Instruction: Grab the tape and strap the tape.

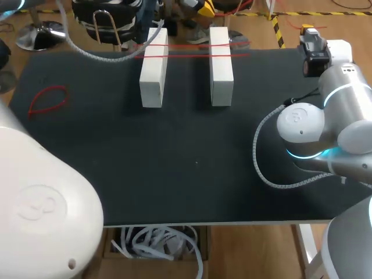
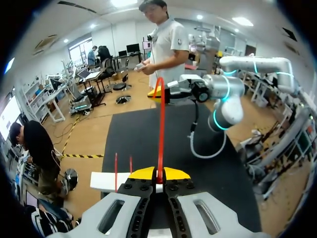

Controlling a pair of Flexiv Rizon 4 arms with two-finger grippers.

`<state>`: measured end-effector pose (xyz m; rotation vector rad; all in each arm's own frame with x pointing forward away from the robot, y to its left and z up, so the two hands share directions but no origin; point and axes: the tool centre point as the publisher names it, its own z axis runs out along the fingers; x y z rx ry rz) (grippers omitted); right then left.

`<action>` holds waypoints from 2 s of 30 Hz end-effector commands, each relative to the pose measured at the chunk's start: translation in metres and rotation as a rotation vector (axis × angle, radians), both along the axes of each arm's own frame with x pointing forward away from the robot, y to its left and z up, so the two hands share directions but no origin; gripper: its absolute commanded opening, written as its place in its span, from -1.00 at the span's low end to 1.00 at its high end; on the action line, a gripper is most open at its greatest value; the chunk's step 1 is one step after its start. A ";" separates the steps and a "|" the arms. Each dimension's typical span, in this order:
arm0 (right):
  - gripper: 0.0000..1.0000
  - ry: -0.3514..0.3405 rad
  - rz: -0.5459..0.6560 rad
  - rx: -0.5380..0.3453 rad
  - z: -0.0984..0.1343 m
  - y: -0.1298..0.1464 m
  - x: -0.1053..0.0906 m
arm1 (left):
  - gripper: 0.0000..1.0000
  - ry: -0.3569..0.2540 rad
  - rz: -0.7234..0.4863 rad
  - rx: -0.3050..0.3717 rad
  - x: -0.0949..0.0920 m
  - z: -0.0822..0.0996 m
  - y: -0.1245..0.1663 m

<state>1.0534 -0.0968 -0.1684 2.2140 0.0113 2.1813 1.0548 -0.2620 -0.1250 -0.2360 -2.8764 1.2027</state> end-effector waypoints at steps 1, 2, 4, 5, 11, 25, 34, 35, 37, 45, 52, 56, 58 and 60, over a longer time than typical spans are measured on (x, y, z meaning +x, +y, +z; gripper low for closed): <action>-1.00 0.003 0.001 -0.001 0.001 -0.001 0.000 | -1.00 -0.007 0.003 0.072 0.001 0.002 -0.005; -1.00 0.003 0.001 -0.001 0.001 -0.001 0.000 | -1.00 -0.007 0.002 0.086 0.001 0.002 -0.006; -1.00 0.003 0.001 -0.001 0.001 -0.001 0.000 | -1.00 0.005 -0.003 0.112 0.001 0.002 -0.009; -1.00 0.003 0.001 -0.001 0.001 -0.001 0.000 | -1.00 0.008 -0.004 0.119 0.000 0.002 -0.010; -1.00 0.003 0.001 -0.001 0.001 -0.001 0.000 | -1.00 0.037 -0.026 0.025 0.003 -0.001 -0.012; -1.00 0.003 0.001 -0.001 0.001 -0.001 0.000 | -1.00 0.064 0.007 -0.024 0.002 -0.001 -0.010; -1.00 0.003 0.001 -0.001 0.001 -0.001 0.000 | -1.00 0.100 -0.011 0.387 0.004 0.003 -0.031; -1.00 0.003 0.001 -0.001 0.001 -0.001 0.000 | -1.00 0.106 -0.019 0.419 0.004 0.001 -0.033; -1.00 0.003 0.001 -0.001 0.001 -0.001 0.000 | -1.00 0.118 -0.028 0.482 0.006 -0.001 -0.037; -1.00 0.003 0.001 -0.001 0.001 -0.001 0.000 | -1.00 0.177 0.015 0.621 0.008 -0.010 -0.037; -1.00 0.003 0.001 -0.001 0.001 -0.001 0.000 | -1.00 0.157 0.088 0.612 0.011 -0.003 -0.032; -1.00 0.003 0.001 -0.001 0.001 -0.001 0.000 | -1.00 0.147 0.108 0.626 0.007 0.000 -0.032; -1.00 0.003 0.001 -0.001 0.001 -0.001 0.000 | -1.00 0.140 0.113 0.657 0.004 0.002 -0.033; -1.00 0.003 0.001 -0.001 0.001 -0.001 0.000 | -1.00 0.139 0.114 0.654 0.001 0.003 -0.034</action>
